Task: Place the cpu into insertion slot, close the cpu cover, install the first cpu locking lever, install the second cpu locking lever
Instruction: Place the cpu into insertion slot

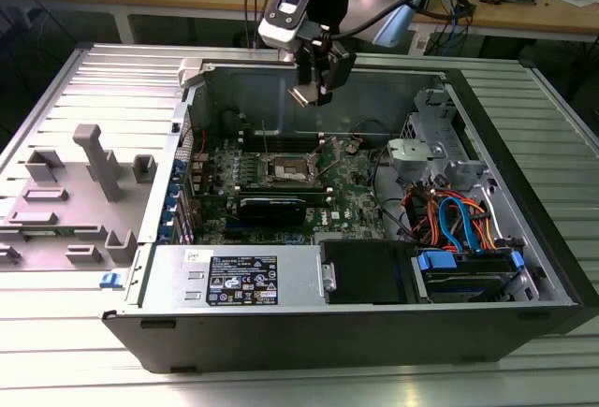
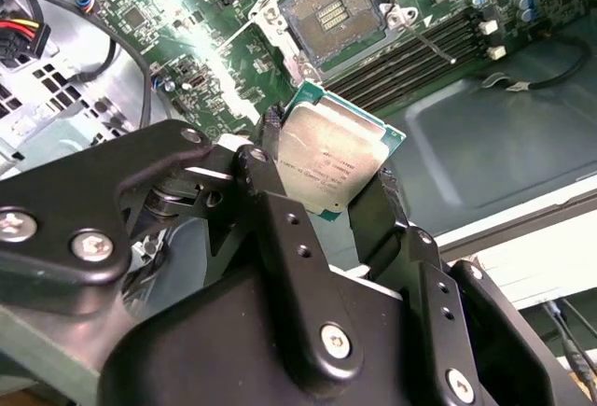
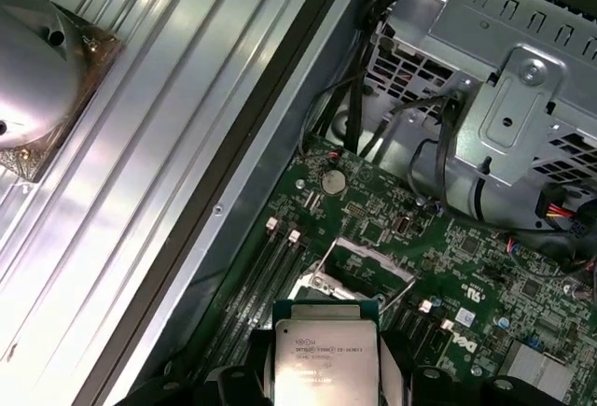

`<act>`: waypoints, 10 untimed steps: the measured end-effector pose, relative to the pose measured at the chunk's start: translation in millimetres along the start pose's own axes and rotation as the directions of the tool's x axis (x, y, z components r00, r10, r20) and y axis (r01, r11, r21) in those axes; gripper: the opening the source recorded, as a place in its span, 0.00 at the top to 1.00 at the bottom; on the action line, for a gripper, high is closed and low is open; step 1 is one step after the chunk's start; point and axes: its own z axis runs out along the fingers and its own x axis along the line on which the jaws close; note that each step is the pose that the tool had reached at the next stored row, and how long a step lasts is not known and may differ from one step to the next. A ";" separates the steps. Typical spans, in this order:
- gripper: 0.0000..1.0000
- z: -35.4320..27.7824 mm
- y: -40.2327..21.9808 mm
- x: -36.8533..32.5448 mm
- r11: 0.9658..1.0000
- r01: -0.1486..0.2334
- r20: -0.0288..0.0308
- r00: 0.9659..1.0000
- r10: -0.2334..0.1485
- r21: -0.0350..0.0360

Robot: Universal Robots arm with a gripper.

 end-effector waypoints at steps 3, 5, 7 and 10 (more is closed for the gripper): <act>0.46 1.1 -0.8 0.3 1.000 -0.013 0.001 1.000 0.013 0.000; 0.46 2.0 -0.9 0.4 0.999 -0.035 0.003 0.999 0.035 -0.001; 0.46 3.2 -1.0 0.3 0.997 -0.071 0.006 0.997 0.072 -0.002; 0.46 4.4 -1.1 0.3 0.994 -0.110 0.009 0.994 0.110 -0.003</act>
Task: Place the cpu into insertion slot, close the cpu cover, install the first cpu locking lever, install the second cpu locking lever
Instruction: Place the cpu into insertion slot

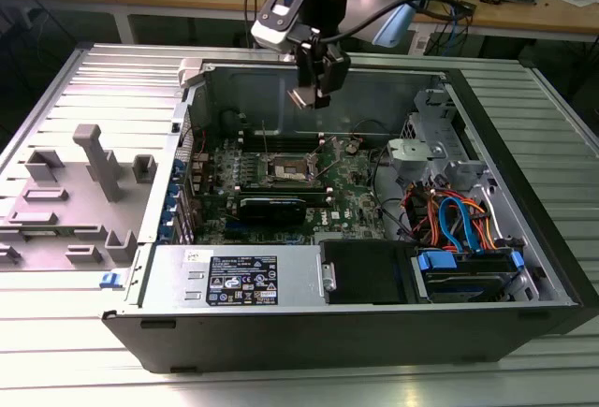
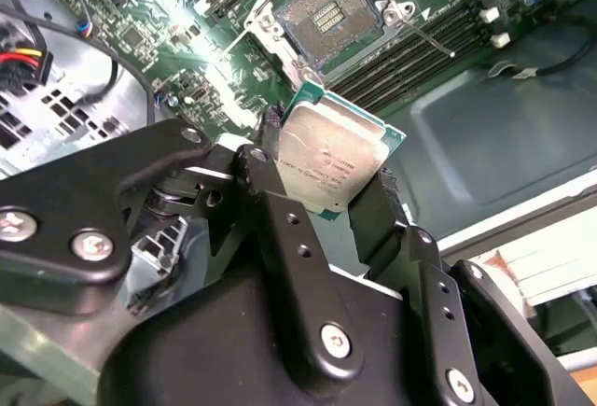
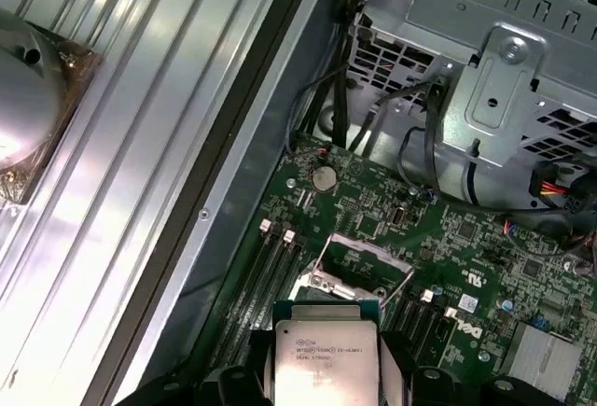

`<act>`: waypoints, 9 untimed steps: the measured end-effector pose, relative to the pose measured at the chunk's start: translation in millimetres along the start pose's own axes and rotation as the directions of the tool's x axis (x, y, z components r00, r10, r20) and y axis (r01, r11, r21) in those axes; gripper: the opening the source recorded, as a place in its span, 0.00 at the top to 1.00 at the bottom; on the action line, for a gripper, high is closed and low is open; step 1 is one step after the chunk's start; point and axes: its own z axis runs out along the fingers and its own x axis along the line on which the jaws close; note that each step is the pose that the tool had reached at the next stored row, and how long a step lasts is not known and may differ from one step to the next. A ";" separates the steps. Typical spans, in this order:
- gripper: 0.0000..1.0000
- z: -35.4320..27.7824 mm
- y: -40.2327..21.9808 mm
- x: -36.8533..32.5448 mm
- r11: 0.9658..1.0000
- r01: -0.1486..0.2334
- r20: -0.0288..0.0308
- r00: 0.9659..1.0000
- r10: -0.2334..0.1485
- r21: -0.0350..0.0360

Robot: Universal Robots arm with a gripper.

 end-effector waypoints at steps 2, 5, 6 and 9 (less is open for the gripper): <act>0.46 0.8 -0.1 0.0 1.000 -0.027 0.002 1.000 0.027 -0.001; 0.46 2.2 -0.2 0.0 0.998 -0.070 0.006 0.998 0.070 -0.002; 0.46 2.6 -0.2 -0.1 0.997 -0.083 0.007 0.996 0.083 -0.002; 0.46 3.2 -0.3 -0.2 0.994 -0.110 0.010 0.994 0.110 -0.002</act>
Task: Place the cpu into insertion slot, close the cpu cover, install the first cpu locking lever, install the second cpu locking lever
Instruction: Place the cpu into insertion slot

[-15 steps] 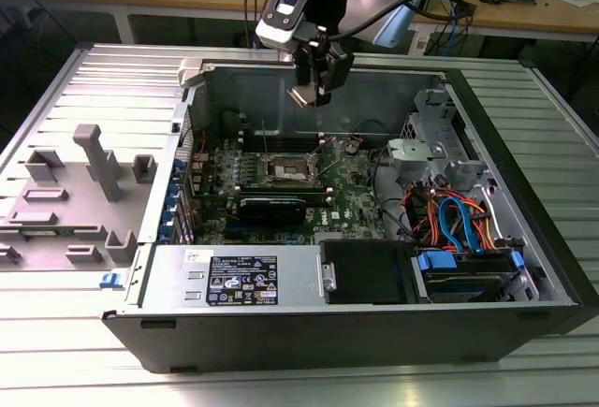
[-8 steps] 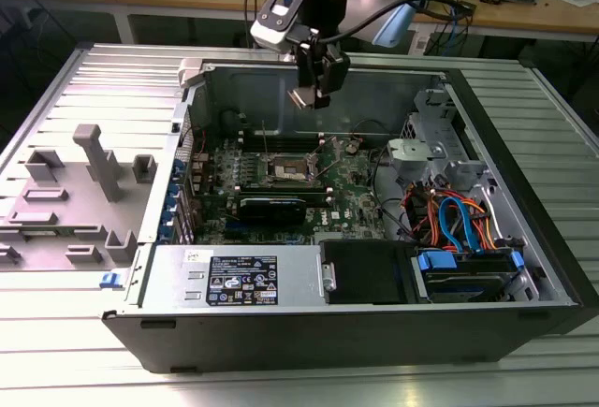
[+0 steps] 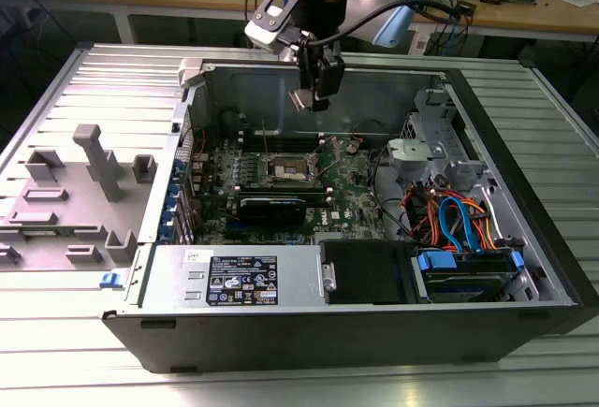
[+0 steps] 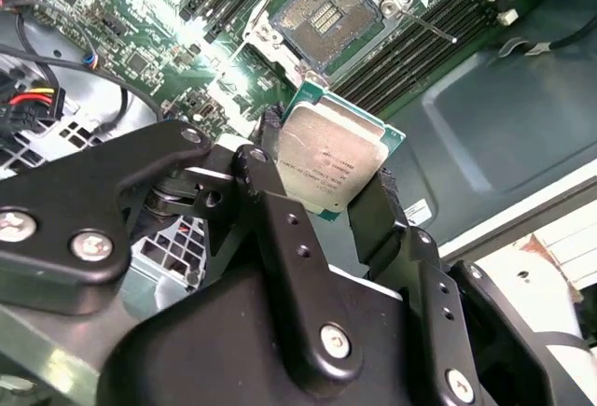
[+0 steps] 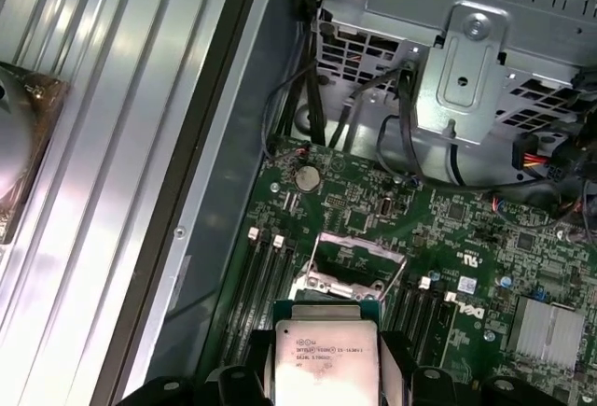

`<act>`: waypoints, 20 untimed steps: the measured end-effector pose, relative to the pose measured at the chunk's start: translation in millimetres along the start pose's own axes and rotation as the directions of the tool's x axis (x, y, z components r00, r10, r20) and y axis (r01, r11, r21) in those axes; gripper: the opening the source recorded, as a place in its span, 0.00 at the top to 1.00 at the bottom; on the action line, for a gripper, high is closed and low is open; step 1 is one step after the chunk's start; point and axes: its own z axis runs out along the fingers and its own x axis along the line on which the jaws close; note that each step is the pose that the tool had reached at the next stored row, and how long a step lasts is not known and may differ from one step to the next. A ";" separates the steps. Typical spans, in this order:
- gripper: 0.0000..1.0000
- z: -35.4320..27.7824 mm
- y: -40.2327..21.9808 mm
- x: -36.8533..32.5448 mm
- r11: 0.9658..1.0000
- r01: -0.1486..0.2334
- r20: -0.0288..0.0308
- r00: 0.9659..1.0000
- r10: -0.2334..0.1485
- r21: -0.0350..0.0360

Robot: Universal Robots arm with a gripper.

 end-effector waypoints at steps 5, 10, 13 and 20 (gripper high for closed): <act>0.46 0.1 0.0 0.0 1.000 -0.004 0.000 1.000 0.004 0.000; 0.46 0.1 0.0 0.0 1.000 -0.004 0.000 1.000 0.004 0.000; 0.46 0.1 0.0 0.0 1.000 -0.004 0.000 1.000 0.004 0.000; 0.46 0.4 0.0 0.0 0.998 -0.069 0.006 0.998 0.069 -0.002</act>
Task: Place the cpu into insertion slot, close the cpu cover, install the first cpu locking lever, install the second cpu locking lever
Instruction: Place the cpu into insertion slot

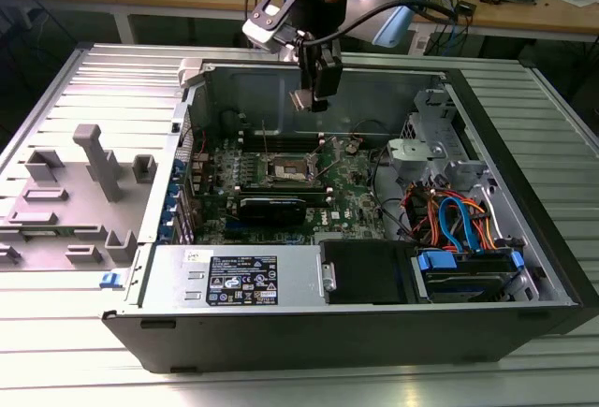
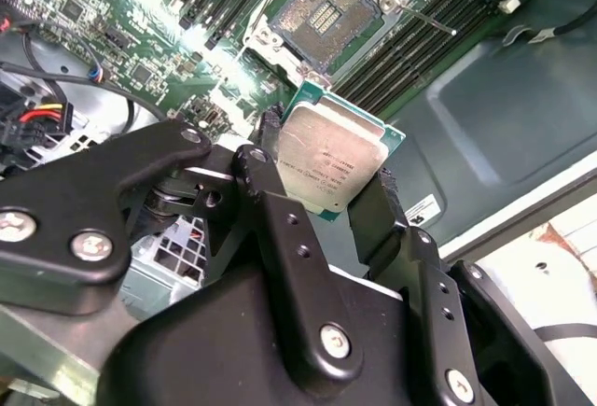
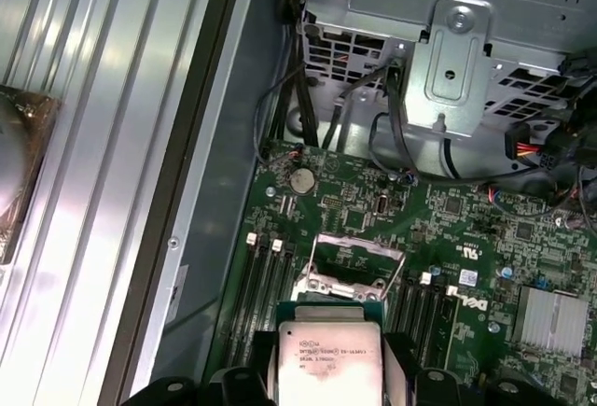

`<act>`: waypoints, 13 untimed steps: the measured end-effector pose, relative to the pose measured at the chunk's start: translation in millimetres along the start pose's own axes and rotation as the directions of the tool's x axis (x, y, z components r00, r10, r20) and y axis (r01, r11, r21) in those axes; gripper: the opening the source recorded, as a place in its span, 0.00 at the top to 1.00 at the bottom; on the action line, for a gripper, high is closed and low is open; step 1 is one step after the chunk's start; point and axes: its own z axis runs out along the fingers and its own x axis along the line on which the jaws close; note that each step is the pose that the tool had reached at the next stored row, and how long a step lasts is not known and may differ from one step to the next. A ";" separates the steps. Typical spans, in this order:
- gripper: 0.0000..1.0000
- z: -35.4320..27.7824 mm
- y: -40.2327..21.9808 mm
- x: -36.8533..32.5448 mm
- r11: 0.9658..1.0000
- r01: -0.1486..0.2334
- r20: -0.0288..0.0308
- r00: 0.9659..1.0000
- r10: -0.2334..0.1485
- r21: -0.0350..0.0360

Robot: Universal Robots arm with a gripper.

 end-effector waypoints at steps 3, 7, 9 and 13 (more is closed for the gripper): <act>0.46 0.8 -0.1 0.0 1.000 -0.011 0.001 1.000 0.011 0.000; 0.46 4.4 -0.4 -0.1 1.000 -0.013 0.002 1.000 0.013 0.000; 0.46 6.5 -0.6 -0.1 0.999 -0.053 0.006 0.999 0.053 -0.001; 0.46 15.4 -2.9 0.1 0.996 -0.088 0.009 0.996 0.088 -0.002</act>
